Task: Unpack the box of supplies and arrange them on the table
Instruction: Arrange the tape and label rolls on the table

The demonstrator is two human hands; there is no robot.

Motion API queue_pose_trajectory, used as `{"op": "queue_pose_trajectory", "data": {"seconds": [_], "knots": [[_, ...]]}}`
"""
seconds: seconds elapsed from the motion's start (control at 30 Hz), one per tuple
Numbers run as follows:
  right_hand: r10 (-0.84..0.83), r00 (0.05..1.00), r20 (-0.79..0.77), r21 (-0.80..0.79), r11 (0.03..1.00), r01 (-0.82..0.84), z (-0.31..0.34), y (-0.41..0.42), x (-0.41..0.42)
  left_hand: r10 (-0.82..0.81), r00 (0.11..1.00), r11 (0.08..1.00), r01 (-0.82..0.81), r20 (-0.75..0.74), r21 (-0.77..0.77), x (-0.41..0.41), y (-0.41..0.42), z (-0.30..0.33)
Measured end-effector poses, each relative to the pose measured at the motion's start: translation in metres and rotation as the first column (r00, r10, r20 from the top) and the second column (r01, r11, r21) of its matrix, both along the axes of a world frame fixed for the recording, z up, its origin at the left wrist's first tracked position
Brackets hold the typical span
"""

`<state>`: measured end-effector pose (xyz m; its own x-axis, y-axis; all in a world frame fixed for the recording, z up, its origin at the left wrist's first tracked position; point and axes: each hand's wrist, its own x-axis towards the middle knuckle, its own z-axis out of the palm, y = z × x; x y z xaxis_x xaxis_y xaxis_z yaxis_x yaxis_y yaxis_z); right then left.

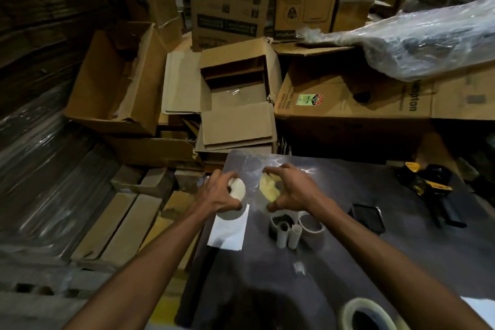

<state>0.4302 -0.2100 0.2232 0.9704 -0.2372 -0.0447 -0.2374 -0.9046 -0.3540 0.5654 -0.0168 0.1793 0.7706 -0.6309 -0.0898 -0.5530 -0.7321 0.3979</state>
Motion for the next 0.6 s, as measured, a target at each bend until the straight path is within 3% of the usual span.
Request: {"op": "queue_pose_trajectory", "data": {"seconds": [0.33,0.6], "knots": [[-0.205,0.975,-0.087,0.032,0.978,0.208,-0.037,-0.069,0.099,0.005,0.997,1.0,-0.005,-0.074,0.002,0.103,-0.07,-0.028],[-0.265,0.945,-0.19,-0.008,0.963,0.268,-0.083,-0.09,0.174,0.043,0.991,0.999,-0.042,-0.127,0.016,0.166,-0.121,-0.055]]}}
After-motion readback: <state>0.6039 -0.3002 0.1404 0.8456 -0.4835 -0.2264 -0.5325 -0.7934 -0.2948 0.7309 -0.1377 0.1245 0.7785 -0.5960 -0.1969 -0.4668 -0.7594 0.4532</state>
